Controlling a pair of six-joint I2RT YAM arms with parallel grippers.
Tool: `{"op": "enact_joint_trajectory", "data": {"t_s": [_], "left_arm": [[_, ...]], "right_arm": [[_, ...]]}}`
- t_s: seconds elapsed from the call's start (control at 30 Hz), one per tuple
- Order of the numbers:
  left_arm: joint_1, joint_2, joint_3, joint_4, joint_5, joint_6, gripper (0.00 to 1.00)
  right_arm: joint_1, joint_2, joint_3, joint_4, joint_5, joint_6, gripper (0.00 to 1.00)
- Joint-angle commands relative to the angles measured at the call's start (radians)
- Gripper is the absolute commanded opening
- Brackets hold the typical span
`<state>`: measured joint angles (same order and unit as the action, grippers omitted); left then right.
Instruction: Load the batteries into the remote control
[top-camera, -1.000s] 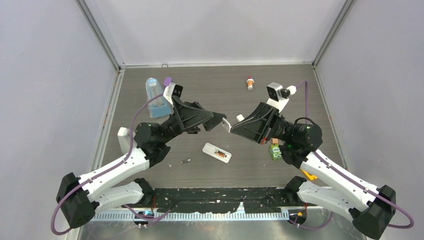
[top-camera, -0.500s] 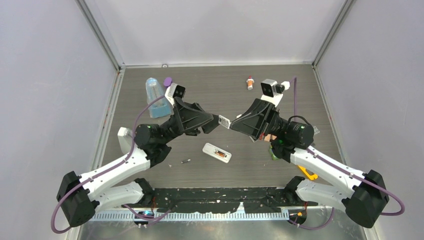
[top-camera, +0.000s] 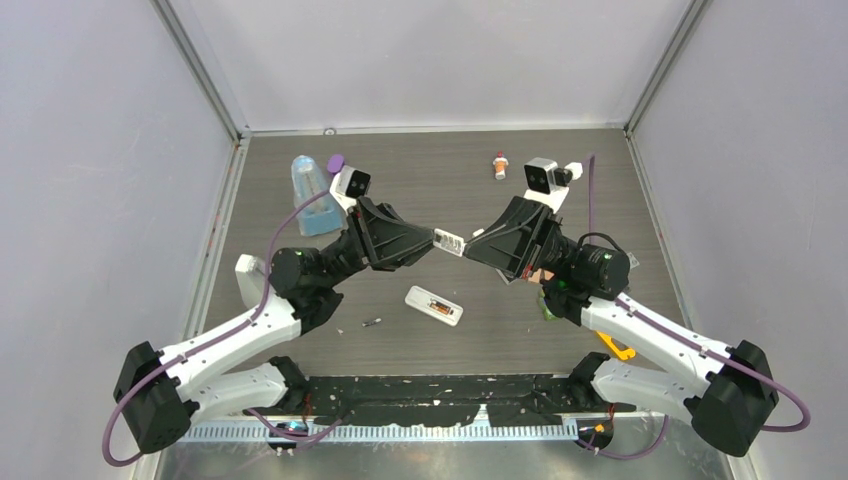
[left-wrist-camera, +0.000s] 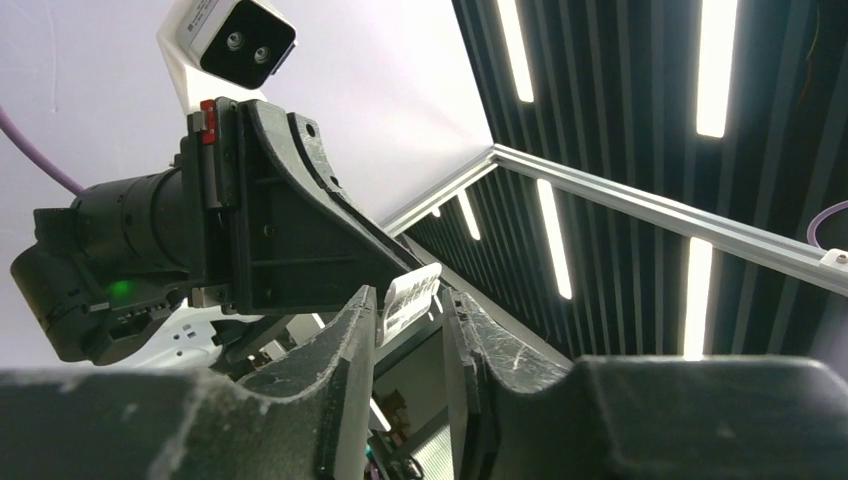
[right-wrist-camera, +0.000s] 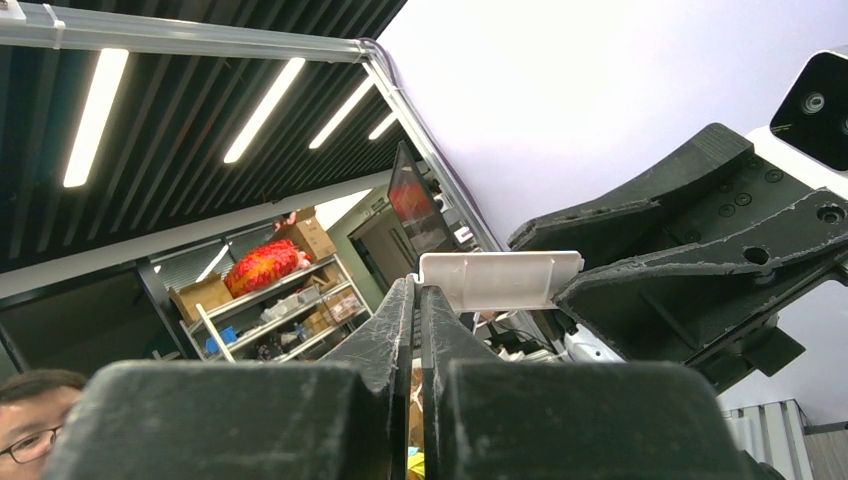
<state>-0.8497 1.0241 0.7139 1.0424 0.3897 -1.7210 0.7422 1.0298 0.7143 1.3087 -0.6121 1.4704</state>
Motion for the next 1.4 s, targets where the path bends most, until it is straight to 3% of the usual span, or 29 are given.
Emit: {"op": "enact_joint_trajectory", "data": {"t_s": [0.0, 0.23, 0.5, 0.87, 1.07, 1.27, 1.37], "left_arm": [[-0.005, 0.008, 0.049, 0.044, 0.019, 0.021, 0.29], [-0.008, 0.014, 0.047, 0.044, 0.014, 0.027, 0.19], [-0.009, 0.011, 0.042, 0.045, 0.007, 0.033, 0.0], [-0.008, 0.016, 0.0, 0.089, -0.046, 0.016, 0.0], [-0.008, -0.043, -0.024, -0.034, -0.083, 0.109, 0.0], [-0.008, -0.156, 0.002, -0.435, -0.134, 0.329, 0.0], [-0.008, -0.2, -0.003, -0.544, -0.169, 0.394, 0.0]], "right_arm": [[0.0, -0.021, 0.006, -0.012, 0.009, -0.005, 0.05], [0.0, -0.027, -0.008, -0.035, 0.02, -0.014, 0.05], [0.0, -0.031, -0.014, -0.049, 0.025, -0.02, 0.08], [0.0, -0.083, -0.086, -0.09, 0.088, -0.083, 0.42], [0.0, -0.217, -0.103, -0.381, 0.123, -0.254, 0.59], [0.0, -0.36, -0.051, -0.787, 0.198, -0.462, 0.76], [0.001, -0.39, 0.01, -0.982, 0.252, -0.566, 0.8]]}}
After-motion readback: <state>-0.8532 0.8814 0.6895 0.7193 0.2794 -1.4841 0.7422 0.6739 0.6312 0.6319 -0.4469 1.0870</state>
